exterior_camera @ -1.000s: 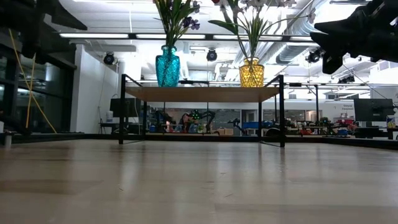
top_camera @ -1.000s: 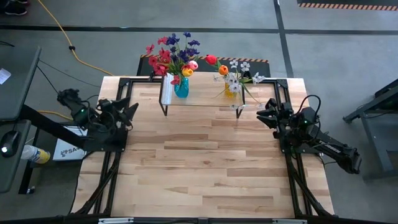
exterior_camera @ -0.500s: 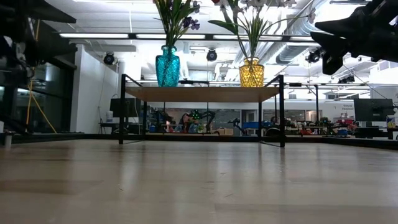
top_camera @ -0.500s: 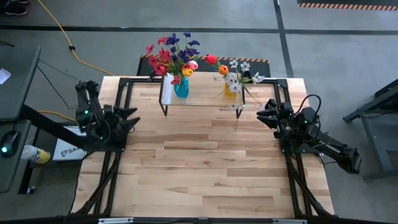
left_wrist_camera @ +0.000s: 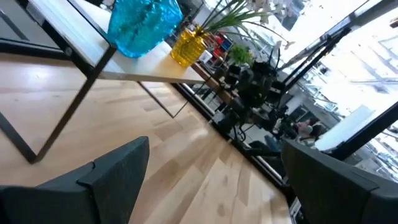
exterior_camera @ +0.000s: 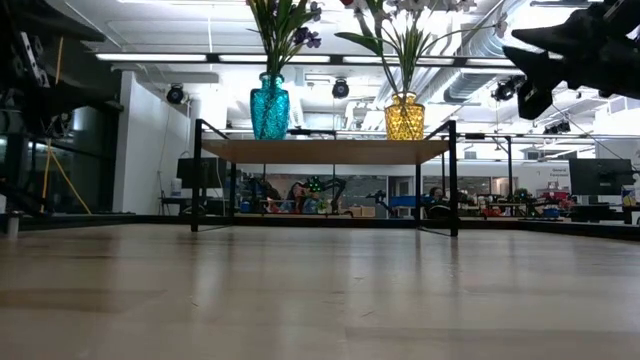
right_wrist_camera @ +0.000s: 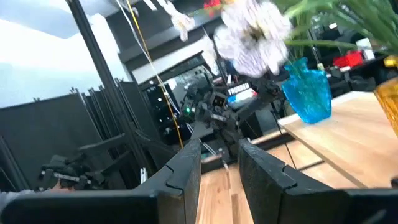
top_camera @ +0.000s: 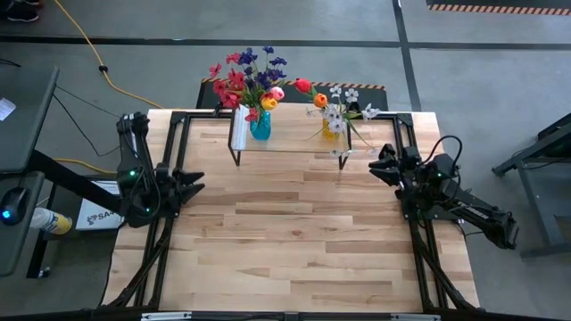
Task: Pick and place flowers into a vace then onto a shelf
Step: Return to Home Position
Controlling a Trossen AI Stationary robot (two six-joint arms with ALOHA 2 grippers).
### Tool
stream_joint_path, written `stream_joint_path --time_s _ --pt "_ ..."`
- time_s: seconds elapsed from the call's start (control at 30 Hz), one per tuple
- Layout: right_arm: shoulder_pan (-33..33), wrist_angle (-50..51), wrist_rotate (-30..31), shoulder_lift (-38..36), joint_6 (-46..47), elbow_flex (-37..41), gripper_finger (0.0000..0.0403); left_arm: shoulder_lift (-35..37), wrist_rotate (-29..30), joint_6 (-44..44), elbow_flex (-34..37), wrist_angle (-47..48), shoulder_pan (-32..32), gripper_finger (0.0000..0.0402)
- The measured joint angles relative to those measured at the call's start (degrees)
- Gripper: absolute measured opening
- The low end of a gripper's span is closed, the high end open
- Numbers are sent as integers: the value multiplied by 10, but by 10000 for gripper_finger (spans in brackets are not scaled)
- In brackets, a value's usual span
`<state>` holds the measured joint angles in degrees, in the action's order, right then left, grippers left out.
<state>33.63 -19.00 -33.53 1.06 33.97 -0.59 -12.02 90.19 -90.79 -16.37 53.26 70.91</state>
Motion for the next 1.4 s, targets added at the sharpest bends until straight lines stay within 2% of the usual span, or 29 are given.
stream_joint_path --time_s 0.1,0.33,0.53,0.67,0.8,1.0,1.17,1.3,1.4 --pt "0 -19 0 0 4 0 99 -13 -1 22 11 -47 0 397" --pt "0 -35 -1 0 7 0 99 -69 -1 52 71 -231 -11 397" --pt "0 -34 -1 0 7 0 99 -153 -29 98 79 -341 -101 397" --pt "0 -34 -2 0 7 0 99 -195 -71 98 80 -376 -170 397" --pt "0 -35 -4 0 7 0 99 -202 -79 110 80 -381 -227 397" --pt "0 -36 -21 0 7 0 99 -142 -87 171 80 -381 -280 397" --pt "0 -36 -39 0 7 -1 99 -49 -92 269 80 -379 -319 397" --pt "0 -44 -47 0 -2 -3 99 24 -128 356 80 -385 -361 397" --pt "0 -37 -49 0 -12 -3 99 65 -175 426 80 -401 -400 397"
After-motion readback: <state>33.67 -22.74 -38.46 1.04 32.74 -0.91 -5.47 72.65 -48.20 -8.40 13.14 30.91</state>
